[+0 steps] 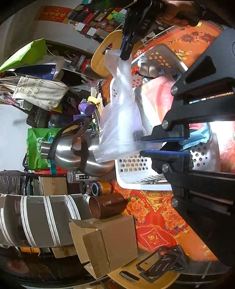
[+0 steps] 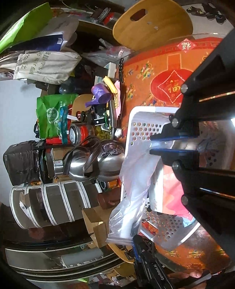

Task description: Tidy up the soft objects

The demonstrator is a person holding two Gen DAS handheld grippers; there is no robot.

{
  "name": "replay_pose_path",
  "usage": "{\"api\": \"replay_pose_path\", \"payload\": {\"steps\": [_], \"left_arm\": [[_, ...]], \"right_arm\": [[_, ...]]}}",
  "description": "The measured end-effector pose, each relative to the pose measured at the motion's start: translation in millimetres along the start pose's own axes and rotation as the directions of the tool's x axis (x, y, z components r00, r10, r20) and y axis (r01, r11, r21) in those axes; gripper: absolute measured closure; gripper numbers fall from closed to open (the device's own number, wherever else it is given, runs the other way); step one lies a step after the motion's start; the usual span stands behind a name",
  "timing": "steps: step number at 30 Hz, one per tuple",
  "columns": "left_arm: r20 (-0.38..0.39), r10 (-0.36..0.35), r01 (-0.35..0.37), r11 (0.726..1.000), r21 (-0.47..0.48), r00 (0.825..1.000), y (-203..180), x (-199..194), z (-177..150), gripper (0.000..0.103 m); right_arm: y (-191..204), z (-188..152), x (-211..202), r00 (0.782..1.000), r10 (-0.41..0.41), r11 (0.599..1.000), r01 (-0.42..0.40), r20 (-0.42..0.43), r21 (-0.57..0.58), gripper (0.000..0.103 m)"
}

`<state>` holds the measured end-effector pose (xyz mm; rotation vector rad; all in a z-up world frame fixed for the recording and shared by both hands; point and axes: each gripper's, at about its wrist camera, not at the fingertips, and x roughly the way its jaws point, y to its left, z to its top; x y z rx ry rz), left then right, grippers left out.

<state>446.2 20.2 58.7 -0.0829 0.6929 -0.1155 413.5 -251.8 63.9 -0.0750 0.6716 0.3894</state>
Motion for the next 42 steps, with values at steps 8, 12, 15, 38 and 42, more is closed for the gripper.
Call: {"api": "replay_pose_path", "payload": {"steps": [8, 12, 15, 38, 42], "left_arm": [[0.025, 0.063, -0.064, 0.997, 0.035, 0.998, -4, 7, -8, 0.018], [0.08, 0.05, -0.053, 0.998, 0.03, 0.995, -5, -4, -13, 0.014], [0.072, 0.064, -0.067, 0.997, 0.043, 0.995, -8, -4, -13, 0.014], [0.157, 0.08, -0.095, 0.991, 0.092, 0.984, -29, -157, -104, 0.0], [0.158, 0.09, -0.101, 0.993, 0.067, 0.983, -34, -207, -137, 0.0]], "right_arm": [[-5, -6, 10, 1.0, -0.022, 1.0, 0.022, -0.004, 0.014, 0.079], [-6, -11, 6, 0.999, -0.042, 0.999, 0.042, 0.014, 0.009, 0.022], [-6, -12, 2, 0.999, -0.035, 0.999, 0.034, 0.014, 0.014, 0.022], [58, -101, -151, 0.986, -0.112, 0.991, 0.12, 0.123, -0.059, 0.0], [74, -131, -189, 0.976, -0.184, 0.982, 0.189, 0.114, -0.026, 0.0]]}}
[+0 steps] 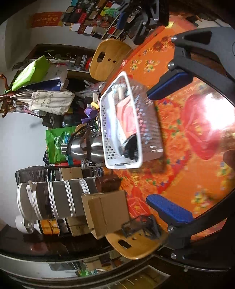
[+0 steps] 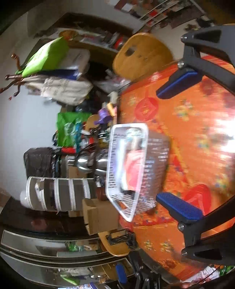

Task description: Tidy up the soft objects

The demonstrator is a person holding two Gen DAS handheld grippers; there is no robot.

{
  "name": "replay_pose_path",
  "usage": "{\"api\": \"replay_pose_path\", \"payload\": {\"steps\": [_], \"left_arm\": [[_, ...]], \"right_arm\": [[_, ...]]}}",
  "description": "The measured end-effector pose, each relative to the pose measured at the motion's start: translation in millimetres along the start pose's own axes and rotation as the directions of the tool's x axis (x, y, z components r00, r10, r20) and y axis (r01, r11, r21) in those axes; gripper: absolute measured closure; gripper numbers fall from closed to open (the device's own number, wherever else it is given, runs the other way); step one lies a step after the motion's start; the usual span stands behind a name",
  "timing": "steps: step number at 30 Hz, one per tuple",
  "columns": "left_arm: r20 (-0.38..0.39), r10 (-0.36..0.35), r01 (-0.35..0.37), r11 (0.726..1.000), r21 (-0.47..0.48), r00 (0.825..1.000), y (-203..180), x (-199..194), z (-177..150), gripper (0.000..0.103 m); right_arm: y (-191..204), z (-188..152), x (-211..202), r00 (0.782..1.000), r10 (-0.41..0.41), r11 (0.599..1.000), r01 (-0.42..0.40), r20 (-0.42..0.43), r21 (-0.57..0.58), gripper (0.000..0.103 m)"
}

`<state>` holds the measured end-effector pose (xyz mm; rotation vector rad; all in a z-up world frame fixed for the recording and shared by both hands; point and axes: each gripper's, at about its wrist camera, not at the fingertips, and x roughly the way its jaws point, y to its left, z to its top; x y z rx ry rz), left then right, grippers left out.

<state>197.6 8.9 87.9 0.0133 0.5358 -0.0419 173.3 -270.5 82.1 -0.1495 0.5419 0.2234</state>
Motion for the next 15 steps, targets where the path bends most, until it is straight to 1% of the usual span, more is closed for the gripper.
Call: {"api": "replay_pose_path", "payload": {"steps": [2, 3, 5, 7, 8, 12, 15], "left_arm": [[0.02, -0.017, 0.017, 1.0, -0.014, 1.0, -2, -31, -14, 0.0], [0.034, -0.013, 0.013, 1.0, -0.022, 0.999, -4, -47, -21, 0.0], [0.052, -0.013, 0.016, 0.999, -0.046, 0.999, -5, -72, -32, 0.0], [0.048, -0.023, 0.026, 0.997, -0.066, 0.999, -6, -90, -39, 0.0], [0.052, -0.021, 0.025, 0.997, -0.071, 0.998, -6, -98, -41, 0.0], [0.049, 0.009, -0.006, 0.997, -0.071, 0.999, -12, -112, -47, 0.0], [0.031, -0.017, 0.019, 0.997, -0.069, 0.999, -16, -107, -45, 0.0]], "right_arm": [[6, -15, -22, 1.0, 0.015, 1.0, -0.014, -0.026, 0.023, 0.0], [8, -21, -31, 0.999, 0.024, 0.999, -0.024, -0.024, 0.023, 0.0], [13, -32, -52, 1.0, 0.029, 0.999, -0.029, 0.007, 0.043, 0.0], [17, -39, -66, 1.0, 0.009, 0.998, -0.01, 0.011, 0.063, 0.0], [19, -41, -73, 1.0, 0.016, 0.997, -0.017, 0.018, 0.074, 0.0], [20, -40, -86, 0.998, 0.04, 0.994, -0.044, 0.042, 0.098, 0.0], [20, -37, -88, 0.998, 0.03, 0.994, -0.035, 0.053, 0.1, 0.0]]}}
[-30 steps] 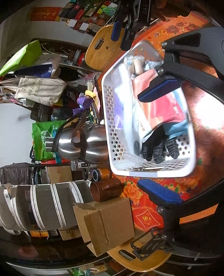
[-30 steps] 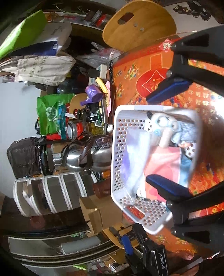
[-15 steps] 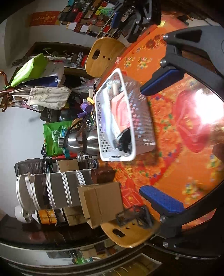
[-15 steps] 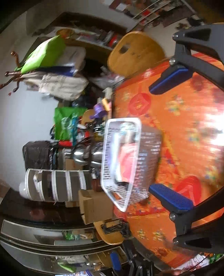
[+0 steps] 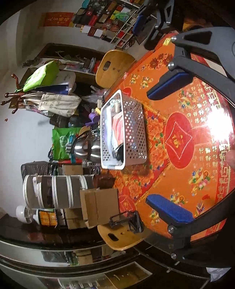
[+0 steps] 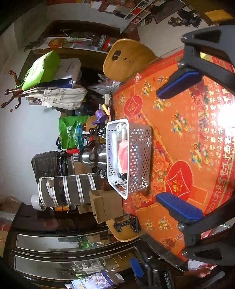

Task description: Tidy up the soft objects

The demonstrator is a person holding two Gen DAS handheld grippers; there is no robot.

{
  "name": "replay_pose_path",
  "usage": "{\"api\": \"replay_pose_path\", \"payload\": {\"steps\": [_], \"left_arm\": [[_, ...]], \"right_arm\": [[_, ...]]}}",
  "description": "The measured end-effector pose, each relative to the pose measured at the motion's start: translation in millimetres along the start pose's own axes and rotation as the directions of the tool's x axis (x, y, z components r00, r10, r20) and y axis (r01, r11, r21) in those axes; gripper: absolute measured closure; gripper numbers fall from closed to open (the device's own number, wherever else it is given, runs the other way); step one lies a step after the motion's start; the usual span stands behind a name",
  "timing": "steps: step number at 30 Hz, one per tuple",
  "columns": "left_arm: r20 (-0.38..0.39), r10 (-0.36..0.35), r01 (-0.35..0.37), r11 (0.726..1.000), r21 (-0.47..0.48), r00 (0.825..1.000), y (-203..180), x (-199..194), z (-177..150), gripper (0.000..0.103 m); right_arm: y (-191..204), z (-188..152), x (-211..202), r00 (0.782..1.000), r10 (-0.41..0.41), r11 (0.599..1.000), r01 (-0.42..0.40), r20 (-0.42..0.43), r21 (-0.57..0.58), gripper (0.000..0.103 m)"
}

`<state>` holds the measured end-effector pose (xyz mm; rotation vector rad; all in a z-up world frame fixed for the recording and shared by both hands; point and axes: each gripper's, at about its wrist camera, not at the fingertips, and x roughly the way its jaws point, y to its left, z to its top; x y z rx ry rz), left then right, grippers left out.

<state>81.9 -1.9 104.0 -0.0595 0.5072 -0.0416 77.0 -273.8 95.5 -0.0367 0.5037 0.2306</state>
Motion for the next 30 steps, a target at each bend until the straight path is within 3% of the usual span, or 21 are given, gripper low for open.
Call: {"api": "replay_pose_path", "payload": {"steps": [14, 30], "left_arm": [[-0.024, 0.023, -0.022, 0.999, 0.028, 0.999, -8, 24, 14, 0.0], [-0.038, 0.01, -0.009, 1.0, 0.028, 0.999, -13, 28, 11, 0.0]], "right_arm": [[0, 6, 21, 0.999, 0.013, 1.0, -0.012, -0.034, 0.02, 0.0], [-1, 0, 17, 1.0, 0.002, 1.0, -0.001, -0.025, 0.01, 0.0]]}}
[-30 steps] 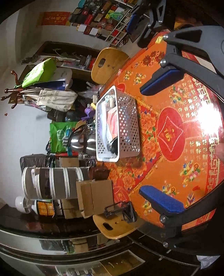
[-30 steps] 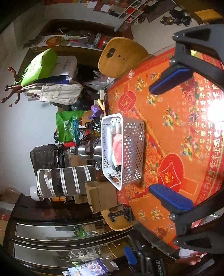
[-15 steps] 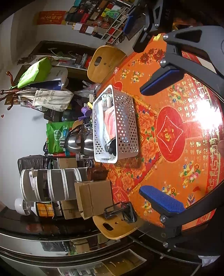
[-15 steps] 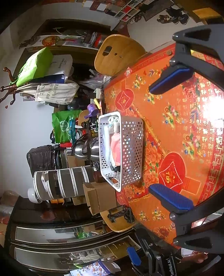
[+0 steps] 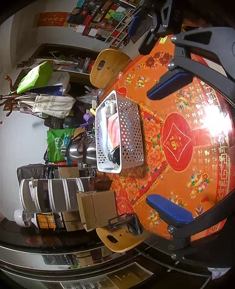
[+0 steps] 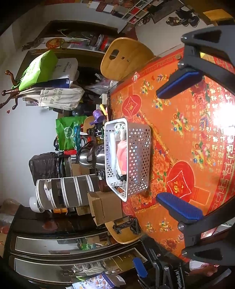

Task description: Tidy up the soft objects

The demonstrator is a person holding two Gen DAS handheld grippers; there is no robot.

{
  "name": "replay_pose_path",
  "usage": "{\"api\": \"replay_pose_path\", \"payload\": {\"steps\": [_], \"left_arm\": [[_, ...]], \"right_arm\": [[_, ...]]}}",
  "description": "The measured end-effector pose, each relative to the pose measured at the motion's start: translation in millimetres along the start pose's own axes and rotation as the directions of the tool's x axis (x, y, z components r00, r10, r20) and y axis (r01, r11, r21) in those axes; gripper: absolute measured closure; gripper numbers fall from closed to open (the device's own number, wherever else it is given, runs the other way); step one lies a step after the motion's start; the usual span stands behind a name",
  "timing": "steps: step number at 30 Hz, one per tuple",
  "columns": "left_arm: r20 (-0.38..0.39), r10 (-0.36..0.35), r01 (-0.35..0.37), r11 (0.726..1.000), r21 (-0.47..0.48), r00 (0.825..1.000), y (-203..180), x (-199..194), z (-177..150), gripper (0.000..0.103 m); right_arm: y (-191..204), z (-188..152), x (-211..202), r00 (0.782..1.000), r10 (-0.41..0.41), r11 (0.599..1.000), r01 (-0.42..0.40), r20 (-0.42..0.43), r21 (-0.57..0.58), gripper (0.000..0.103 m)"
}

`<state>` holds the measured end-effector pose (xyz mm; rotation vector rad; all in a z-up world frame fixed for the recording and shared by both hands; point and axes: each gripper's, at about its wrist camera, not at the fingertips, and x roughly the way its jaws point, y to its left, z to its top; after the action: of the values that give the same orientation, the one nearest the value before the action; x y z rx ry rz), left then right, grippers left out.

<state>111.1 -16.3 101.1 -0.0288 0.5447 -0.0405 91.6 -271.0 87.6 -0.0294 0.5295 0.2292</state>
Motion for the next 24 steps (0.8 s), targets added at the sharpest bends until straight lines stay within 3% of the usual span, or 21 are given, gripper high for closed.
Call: {"api": "replay_pose_path", "payload": {"steps": [24], "left_arm": [[-0.006, -0.018, 0.018, 1.0, 0.006, 1.0, 7.4, -0.6, -2.2, 0.0]], "right_arm": [[-0.9, -1.1, -1.9, 1.0, -0.003, 1.0, 0.003, 0.003, 0.001, 0.0]]}}
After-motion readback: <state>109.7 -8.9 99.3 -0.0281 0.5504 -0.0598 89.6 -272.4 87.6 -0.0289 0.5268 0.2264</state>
